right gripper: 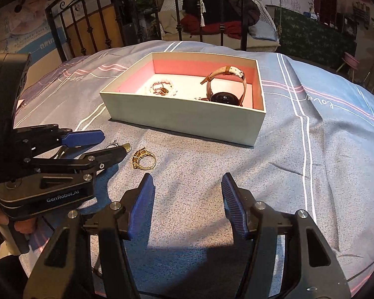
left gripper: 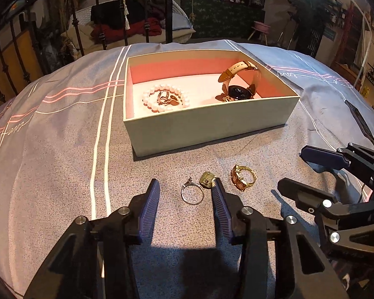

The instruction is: Organize jewelry

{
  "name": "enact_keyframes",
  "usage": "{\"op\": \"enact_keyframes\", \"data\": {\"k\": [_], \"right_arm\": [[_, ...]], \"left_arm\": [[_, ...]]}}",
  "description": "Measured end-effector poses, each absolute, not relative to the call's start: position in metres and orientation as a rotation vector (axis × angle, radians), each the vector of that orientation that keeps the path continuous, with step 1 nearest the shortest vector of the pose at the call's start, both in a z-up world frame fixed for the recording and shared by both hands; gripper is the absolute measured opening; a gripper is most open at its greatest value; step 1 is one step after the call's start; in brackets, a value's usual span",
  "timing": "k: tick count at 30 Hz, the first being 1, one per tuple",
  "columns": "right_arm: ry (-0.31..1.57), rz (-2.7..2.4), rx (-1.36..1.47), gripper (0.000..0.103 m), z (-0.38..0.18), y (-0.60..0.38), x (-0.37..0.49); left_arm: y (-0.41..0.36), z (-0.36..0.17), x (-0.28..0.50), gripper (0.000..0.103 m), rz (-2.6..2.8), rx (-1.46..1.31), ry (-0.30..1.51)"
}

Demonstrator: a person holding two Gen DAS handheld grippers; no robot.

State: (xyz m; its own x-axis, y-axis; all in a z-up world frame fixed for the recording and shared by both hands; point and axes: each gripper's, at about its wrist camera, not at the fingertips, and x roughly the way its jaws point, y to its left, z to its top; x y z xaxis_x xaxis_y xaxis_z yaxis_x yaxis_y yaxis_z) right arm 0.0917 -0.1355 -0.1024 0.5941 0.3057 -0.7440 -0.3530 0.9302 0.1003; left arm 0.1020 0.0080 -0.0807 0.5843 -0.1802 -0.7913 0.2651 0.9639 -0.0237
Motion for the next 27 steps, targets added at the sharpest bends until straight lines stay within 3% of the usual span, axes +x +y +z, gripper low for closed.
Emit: {"op": "enact_keyframes", "data": {"k": [7, 19, 20, 22, 23, 27], "right_arm": [[0.858, 0.391, -0.059, 0.058, -0.104, -0.134, 0.094], [0.871, 0.426, -0.070, 0.058, -0.105, -0.129, 0.094], [0.870, 0.427, -0.080, 0.052, -0.105, -0.127, 0.094], [0.874, 0.445, -0.082, 0.030, -0.105, -0.125, 0.095], [0.877, 0.452, -0.077, 0.013, -0.105, -0.125, 0.095], [0.864, 0.454, -0.062, 0.005, -0.102, -0.127, 0.094]], "left_arm": [[0.012, -0.081, 0.101, 0.018, -0.265, 0.069, 0.904], [0.003, -0.071, 0.090, 0.018, -0.258, 0.095, 0.875], [0.002, -0.070, 0.090, 0.018, -0.260, 0.090, 0.877], [0.001, -0.069, 0.090, 0.018, -0.263, 0.083, 0.879], [0.001, -0.067, 0.089, 0.018, -0.268, 0.074, 0.880], [0.001, -0.059, 0.089, 0.018, -0.286, 0.039, 0.875]]}}
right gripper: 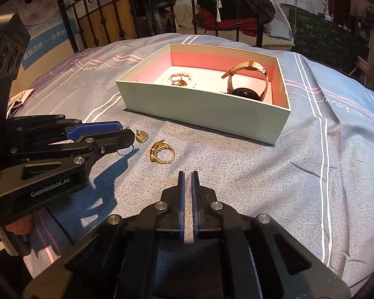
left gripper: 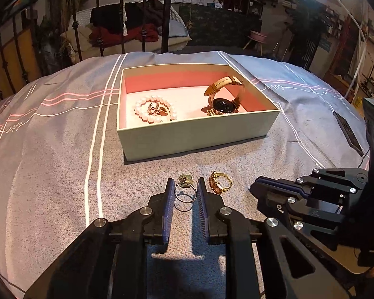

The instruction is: Organize jewelry

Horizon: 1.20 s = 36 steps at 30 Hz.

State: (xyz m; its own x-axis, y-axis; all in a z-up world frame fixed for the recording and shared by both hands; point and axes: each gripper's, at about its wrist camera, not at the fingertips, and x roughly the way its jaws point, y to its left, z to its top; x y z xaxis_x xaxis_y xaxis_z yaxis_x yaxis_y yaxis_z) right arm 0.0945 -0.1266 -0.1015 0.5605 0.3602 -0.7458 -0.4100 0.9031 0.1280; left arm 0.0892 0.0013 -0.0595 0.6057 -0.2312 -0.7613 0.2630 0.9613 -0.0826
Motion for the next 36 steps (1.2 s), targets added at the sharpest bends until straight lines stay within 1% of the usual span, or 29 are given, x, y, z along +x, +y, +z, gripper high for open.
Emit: {"op": "enact_keyframes", "data": {"k": [7, 12, 19, 25, 36], "right_arm": [[0.813, 0.450, -0.004, 0.005, -0.085, -0.137, 0.100], [0.753, 0.445, -0.002, 0.005, -0.061, -0.138, 0.110], [0.691, 0.431, -0.020, 0.005, -0.028, -0.135, 0.141], [0.689, 0.390, -0.026, 0.005, -0.015, -0.136, 0.179], [0.739, 0.376, -0.030, 0.005, -0.038, -0.135, 0.189]], "left_arm": [[-0.001, -0.033, 0.104, 0.018, -0.301, -0.005, 0.835], [-0.002, -0.007, 0.125, 0.018, -0.293, -0.005, 0.789], [-0.014, 0.013, 0.158, 0.018, -0.284, 0.004, 0.770], [-0.022, 0.008, 0.186, 0.018, -0.255, -0.018, 0.810], [-0.019, -0.013, 0.201, 0.018, -0.211, 0.007, 0.861]]}}
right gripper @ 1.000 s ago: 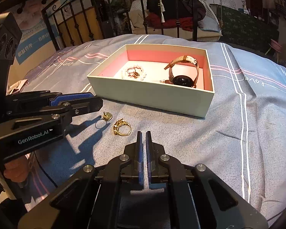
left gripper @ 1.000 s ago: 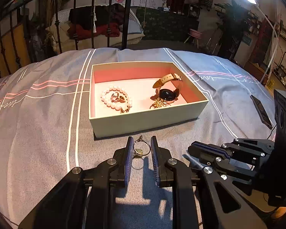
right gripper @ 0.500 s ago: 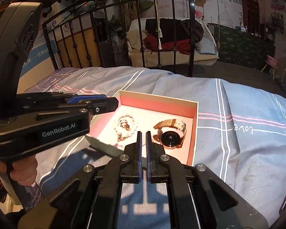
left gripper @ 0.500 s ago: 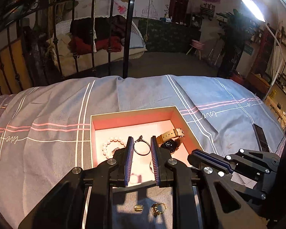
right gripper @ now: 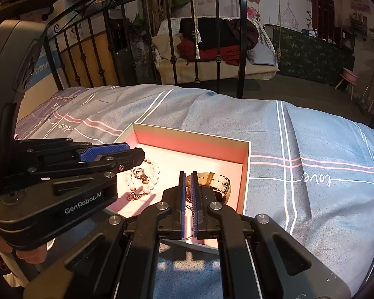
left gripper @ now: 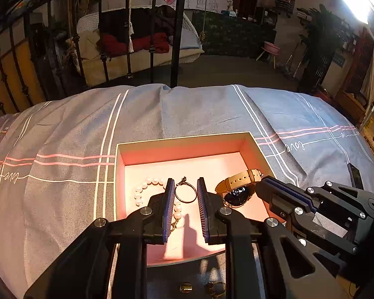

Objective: Organize jewelry
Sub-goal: 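Lower the silver ring into the box beside the pearl bracelet and open the left tool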

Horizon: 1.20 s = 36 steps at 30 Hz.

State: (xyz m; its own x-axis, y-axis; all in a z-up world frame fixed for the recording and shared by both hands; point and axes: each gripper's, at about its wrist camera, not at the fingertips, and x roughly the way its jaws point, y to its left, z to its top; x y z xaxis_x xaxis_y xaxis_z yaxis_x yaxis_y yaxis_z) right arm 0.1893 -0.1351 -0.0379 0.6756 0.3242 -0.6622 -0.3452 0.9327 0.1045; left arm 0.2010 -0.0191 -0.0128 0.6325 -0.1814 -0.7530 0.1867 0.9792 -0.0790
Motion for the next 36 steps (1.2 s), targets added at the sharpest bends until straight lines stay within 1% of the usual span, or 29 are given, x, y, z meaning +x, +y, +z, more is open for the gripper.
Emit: {"op": "enact_keyframes", "data": {"k": [13, 29, 30, 32, 33, 34, 36], "right_arm": [[0.761, 0.367, -0.048, 0.005, -0.046, -0.133, 0.193], [0.754, 0.355, -0.056, 0.005, -0.049, -0.133, 0.184], [0.753, 0.352, -0.055, 0.005, -0.048, -0.134, 0.182], [0.753, 0.355, -0.045, 0.005, -0.048, -0.135, 0.177], [0.753, 0.357, -0.039, 0.008, -0.047, -0.136, 0.174], [0.754, 0.357, -0.035, 0.014, -0.047, -0.137, 0.169], [0.734, 0.346, -0.042, 0.055, -0.047, -0.140, 0.156]], "left_arm": [[-0.020, -0.026, 0.206, 0.018, -0.192, 0.013, 0.901], [-0.020, -0.028, 0.200, 0.018, -0.172, 0.028, 0.900], [-0.020, -0.026, 0.198, 0.019, -0.165, 0.031, 0.894], [-0.018, -0.025, 0.196, 0.026, -0.158, 0.033, 0.888], [-0.017, -0.023, 0.193, 0.035, -0.158, 0.030, 0.883], [-0.016, -0.021, 0.190, 0.046, -0.159, 0.025, 0.875], [-0.013, -0.017, 0.180, 0.050, -0.159, 0.018, 0.850]]}}
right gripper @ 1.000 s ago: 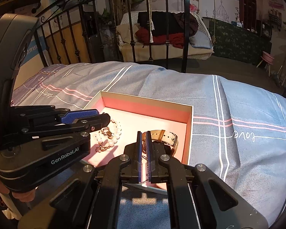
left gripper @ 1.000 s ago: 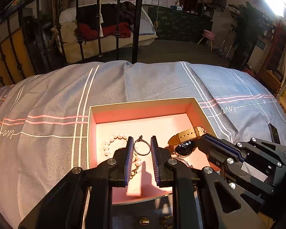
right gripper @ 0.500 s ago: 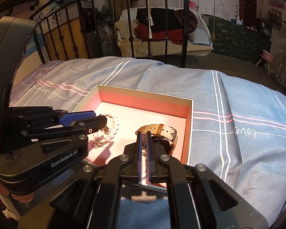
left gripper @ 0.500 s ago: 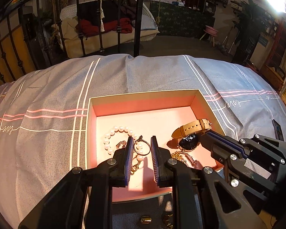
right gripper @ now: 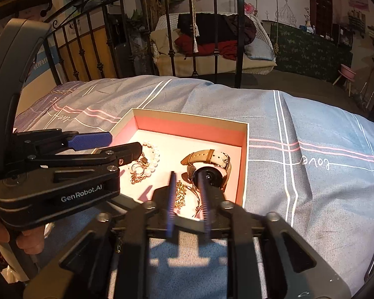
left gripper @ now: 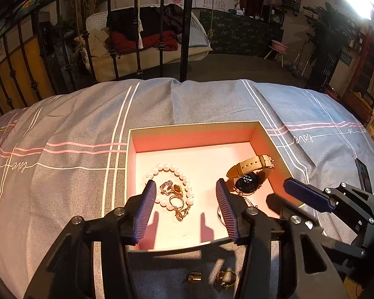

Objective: Organize jewelry
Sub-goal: 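Lower the silver ring into the box beside the pearl bracelet and open the left tool, then grasp the gold charm with the left tool while the right tool grasps the gold ring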

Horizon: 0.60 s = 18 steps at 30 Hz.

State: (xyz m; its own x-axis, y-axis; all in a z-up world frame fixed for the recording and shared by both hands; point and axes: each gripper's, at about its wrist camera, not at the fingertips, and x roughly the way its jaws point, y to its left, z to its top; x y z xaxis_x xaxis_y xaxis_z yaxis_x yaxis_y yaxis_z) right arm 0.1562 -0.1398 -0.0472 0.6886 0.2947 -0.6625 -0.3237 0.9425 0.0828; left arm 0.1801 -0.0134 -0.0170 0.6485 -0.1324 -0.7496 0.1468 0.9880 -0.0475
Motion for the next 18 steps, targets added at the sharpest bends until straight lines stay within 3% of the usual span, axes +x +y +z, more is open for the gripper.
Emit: {"op": "enact_keyframes", "data": {"k": [5, 11, 18], "right_arm": [[0.744, 0.365, -0.033, 0.058, -0.060, -0.148, 0.117], [0.831, 0.385, -0.009, 0.058, -0.090, -0.152, 0.092], [0.842, 0.397, -0.031, 0.058, -0.094, -0.143, 0.089]], "left_arm": [[-0.009, -0.013, 0.140, 0.053, -0.204, 0.024, 0.814], [0.000, -0.047, 0.105, 0.054, -0.215, 0.048, 0.883], [-0.003, -0.074, 0.110, 0.047, -0.210, 0.104, 0.935]]}}
